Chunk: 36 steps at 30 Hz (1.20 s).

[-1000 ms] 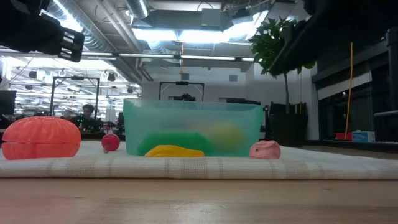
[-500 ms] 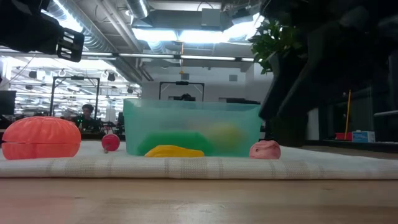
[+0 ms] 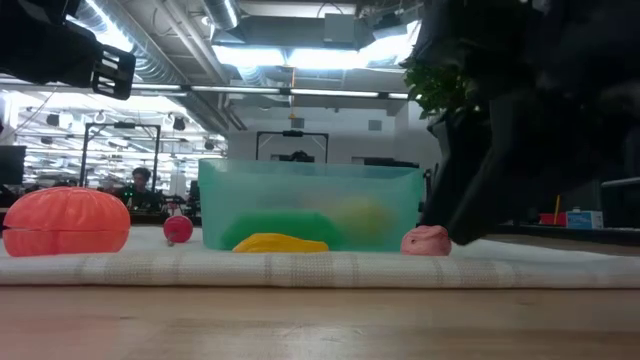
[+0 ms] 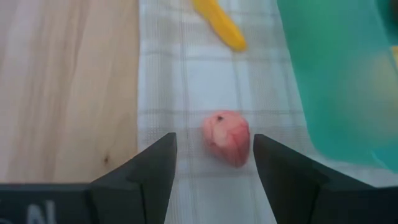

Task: Pick and placing Produce into tupperware
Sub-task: Put the peach into the blue bin

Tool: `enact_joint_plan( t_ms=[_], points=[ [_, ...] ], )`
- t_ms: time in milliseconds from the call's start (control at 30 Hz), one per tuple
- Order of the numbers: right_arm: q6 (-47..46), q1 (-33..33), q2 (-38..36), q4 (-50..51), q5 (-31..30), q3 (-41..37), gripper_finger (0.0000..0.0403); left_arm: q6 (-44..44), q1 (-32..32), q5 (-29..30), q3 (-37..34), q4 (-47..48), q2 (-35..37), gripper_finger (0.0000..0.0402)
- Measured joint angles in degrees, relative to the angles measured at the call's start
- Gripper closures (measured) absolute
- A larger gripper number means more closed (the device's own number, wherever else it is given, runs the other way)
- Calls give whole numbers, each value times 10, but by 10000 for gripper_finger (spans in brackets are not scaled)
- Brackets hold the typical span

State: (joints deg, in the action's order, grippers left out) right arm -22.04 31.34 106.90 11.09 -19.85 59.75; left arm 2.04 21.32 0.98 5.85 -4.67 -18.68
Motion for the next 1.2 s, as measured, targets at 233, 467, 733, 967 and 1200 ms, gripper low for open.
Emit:
enact_joint_plan(
  t_ms=[233, 467, 733, 967, 1200],
  points=[
    [-2, -5, 15, -15, 0, 0, 187, 0, 0, 0, 0, 0, 0, 364],
    [-2, -13, 15, -36, 0, 0, 187, 0, 0, 0, 0, 0, 0, 348],
    [-2, -15, 15, -27, 0, 0, 203, 0, 0, 0, 0, 0, 0, 333],
    [-4, -15, 15, -25, 0, 0, 236, -1, 0, 0, 0, 0, 0, 320],
    [-23, -16, 15, -23, 0, 0, 236, -1, 0, 0, 0, 0, 0, 308]
  ],
)
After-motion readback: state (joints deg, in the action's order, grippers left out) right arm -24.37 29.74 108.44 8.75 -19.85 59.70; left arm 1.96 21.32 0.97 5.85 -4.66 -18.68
